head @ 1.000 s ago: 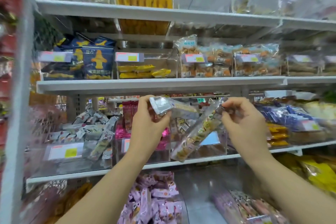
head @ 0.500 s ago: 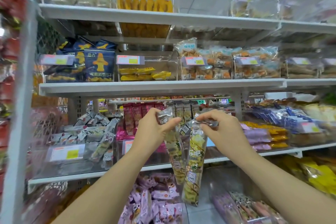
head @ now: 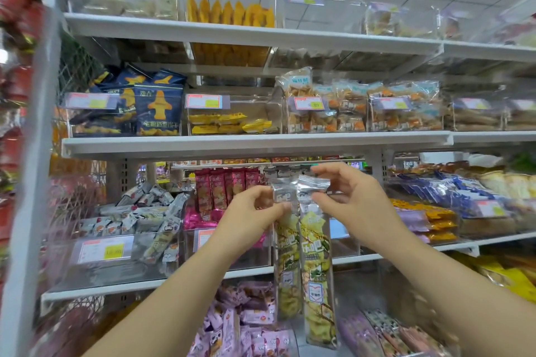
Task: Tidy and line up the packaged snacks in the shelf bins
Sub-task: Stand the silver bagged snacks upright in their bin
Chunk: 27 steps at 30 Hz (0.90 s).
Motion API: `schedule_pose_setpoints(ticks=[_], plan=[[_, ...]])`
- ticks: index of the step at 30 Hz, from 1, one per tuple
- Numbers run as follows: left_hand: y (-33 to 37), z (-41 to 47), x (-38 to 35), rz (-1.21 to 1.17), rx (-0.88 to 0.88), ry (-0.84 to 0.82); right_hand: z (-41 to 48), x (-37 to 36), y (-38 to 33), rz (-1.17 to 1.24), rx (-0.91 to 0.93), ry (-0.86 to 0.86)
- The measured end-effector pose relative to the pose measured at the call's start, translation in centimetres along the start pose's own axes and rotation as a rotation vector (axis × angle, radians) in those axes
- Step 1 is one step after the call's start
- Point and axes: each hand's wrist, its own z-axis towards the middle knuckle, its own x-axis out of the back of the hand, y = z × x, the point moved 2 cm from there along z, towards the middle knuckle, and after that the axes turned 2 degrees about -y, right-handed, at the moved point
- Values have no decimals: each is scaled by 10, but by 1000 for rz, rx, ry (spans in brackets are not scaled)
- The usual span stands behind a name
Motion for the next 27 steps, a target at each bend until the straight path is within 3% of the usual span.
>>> schedule_pose_setpoints(ticks=[8, 11, 16, 20, 22, 27], plan=[[22, -12, -15, -360, 33, -213, 6, 3, -17, 94, 71, 68], [21, -13, -17, -222, -72, -249, 1, 2, -17, 113, 104, 95], [25, -11, -14, -132, -199, -144, 2, 7, -24, 88, 125, 46], [41, -3, -3, 59, -330, -52, 18, 24, -35, -136, 23, -325], [50, 3, 1, 179, -412, -9, 25, 29, -44, -265, 25, -429], [65, 15, -1, 256, -500, -1, 43, 31, -48, -526, 218, -310]])
